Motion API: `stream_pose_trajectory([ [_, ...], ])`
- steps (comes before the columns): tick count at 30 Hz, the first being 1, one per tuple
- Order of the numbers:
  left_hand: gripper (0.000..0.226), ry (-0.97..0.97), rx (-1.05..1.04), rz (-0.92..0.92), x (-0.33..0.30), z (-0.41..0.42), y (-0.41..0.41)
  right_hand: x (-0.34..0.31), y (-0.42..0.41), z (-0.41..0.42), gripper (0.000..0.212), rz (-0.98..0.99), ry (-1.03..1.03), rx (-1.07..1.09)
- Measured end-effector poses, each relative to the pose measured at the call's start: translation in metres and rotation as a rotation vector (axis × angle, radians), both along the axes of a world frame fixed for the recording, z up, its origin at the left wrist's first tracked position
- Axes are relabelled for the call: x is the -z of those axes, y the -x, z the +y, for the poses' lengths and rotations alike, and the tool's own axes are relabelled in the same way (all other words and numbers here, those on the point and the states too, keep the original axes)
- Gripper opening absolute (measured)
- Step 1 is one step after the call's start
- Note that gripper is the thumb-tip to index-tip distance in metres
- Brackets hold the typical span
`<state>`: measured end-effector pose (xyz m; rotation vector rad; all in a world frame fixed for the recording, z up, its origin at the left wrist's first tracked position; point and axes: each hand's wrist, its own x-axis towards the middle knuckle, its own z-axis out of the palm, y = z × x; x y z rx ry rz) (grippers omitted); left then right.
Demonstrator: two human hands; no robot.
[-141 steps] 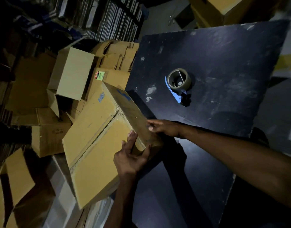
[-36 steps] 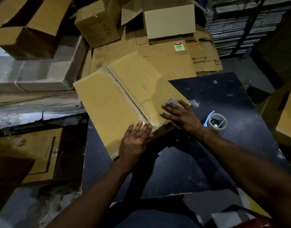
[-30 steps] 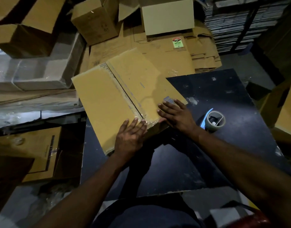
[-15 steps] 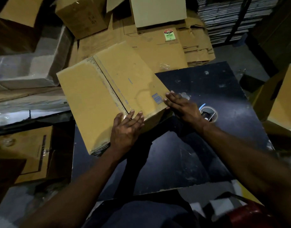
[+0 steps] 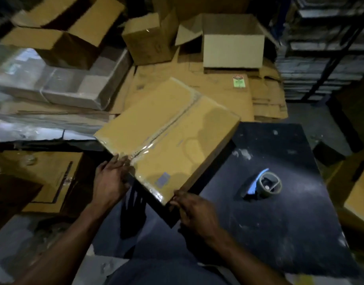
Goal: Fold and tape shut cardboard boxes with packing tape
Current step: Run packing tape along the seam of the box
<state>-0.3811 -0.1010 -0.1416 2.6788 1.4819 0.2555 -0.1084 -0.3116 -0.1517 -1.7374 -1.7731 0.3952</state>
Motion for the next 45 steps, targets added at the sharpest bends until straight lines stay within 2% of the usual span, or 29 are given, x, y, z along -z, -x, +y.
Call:
stream_pose_trajectory([
  [3,0.041,-0.003,-0.026,-0.177,-0.011,-0.016,-0.031,-0.006,-0.045,0.038,0.027,0.078,-0.056,0.188],
  [5,0.046,0.054,0.011,-0.28,-0.016,-0.03,-0.072,-0.018,-0.102,0.074,0.034,0.046,-0.027,0.325],
  [7,0.06,0.116,0.026,-0.227,-0.019,-0.046,-0.116,-0.034,-0.16,0.112,0.048,-0.078,0.054,0.402],
  [9,0.086,0.213,0.004,-0.098,-0.015,-0.06,-0.15,-0.048,-0.205,0.144,0.067,-0.208,0.228,0.421],
  [11,0.109,0.271,-0.009,-0.012,-0.011,-0.069,-0.168,-0.049,-0.226,0.165,0.074,-0.299,0.425,0.335],
  [13,0.116,0.249,0.016,0.056,-0.002,-0.069,-0.168,-0.043,-0.224,0.173,0.075,-0.357,0.532,0.211],
  [19,0.094,0.121,0.049,0.16,-0.001,-0.016,-0.113,-0.037,-0.176,0.148,0.07,-0.49,0.468,0.23],
  [23,0.072,0.119,-0.142,0.256,-0.007,0.047,-0.072,-0.048,-0.124,0.136,0.05,-0.623,0.381,0.133],
  [25,0.061,0.17,-0.185,0.289,-0.018,0.068,-0.074,-0.051,-0.103,0.13,0.043,-0.557,0.312,0.051],
  [27,0.058,0.228,-0.138,0.238,-0.025,0.07,-0.084,-0.055,-0.095,0.126,0.043,-0.386,0.271,0.039],
  [29,0.061,0.247,-0.094,0.093,-0.026,0.057,-0.097,-0.055,-0.103,0.126,0.047,-0.274,0.258,0.113],
  [34,0.095,0.363,-0.192,-0.167,0.008,0.008,-0.123,-0.038,-0.112,0.117,0.064,-0.202,0.495,0.247],
  [37,0.094,0.309,-0.24,-0.26,0.031,-0.004,-0.119,-0.035,-0.086,0.101,0.064,-0.356,0.483,0.22],
  [41,0.079,0.242,-0.236,-0.37,0.05,0.02,-0.081,-0.038,-0.04,0.07,0.064,-0.48,0.508,0.012],
  [44,0.086,0.305,-0.126,-0.46,0.048,0.058,-0.037,-0.037,0.007,0.047,0.073,-0.469,0.581,-0.212],
  [45,0.087,0.355,-0.087,-0.49,0.043,0.067,-0.024,-0.039,0.021,0.043,0.07,-0.467,0.578,-0.258],
])
